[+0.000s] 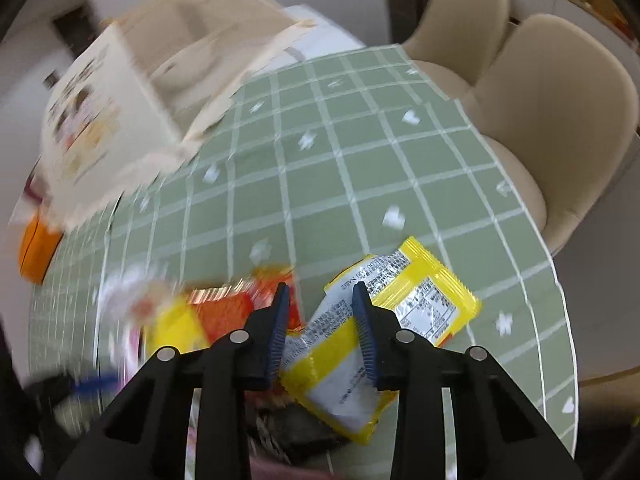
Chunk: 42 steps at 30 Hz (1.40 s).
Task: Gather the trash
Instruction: 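Grasp the yellow snack bag with the right gripper while left reaches the pink spoon candy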
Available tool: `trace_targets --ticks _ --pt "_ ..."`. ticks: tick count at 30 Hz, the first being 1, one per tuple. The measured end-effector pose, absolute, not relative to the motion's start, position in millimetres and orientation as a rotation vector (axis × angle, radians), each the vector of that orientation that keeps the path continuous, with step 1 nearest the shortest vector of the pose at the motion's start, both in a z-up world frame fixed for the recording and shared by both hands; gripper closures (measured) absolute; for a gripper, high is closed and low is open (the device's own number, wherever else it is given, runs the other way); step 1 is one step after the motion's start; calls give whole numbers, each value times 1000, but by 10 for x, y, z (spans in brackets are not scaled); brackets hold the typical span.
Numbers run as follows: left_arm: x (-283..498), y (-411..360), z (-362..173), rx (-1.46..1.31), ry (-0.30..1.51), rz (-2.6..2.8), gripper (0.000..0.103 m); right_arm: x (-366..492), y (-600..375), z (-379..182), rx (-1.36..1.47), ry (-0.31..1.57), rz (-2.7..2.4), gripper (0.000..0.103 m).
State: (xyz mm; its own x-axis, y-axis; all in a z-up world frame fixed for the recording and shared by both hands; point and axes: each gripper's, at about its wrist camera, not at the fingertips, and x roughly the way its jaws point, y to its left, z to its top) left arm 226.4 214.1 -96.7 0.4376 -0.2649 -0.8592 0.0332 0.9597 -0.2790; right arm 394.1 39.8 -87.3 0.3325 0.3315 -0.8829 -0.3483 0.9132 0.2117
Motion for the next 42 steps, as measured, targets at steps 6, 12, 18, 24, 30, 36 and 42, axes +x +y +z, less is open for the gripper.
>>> trace_targets --ticks 6,12,18,24,30,36,42 --pt "2262 2073 -975 -235 1109 -208 61 3449 155 -879 -88 1192 491 72" --pt "2253 1919 -981 -218 1101 -241 61 3111 -227 -601 42 1094 420 53" --pt "2252 1894 -1010 -220 1102 -219 61 3083 -398 -726 171 1133 221 53" --pt "2211 1959 -966 -230 1090 -210 61 3164 -352 -980 346 1161 169 53" --pt "2179 2068 -934 -262 1082 -193 61 3236 -62 -1086 206 1220 266 77" --pt "2133 2092 -842 -285 1063 -213 61 3055 -29 -931 144 1183 298 95" --pt "2021 2119 -688 -296 1022 -234 61 2831 -77 -599 117 1109 319 95"
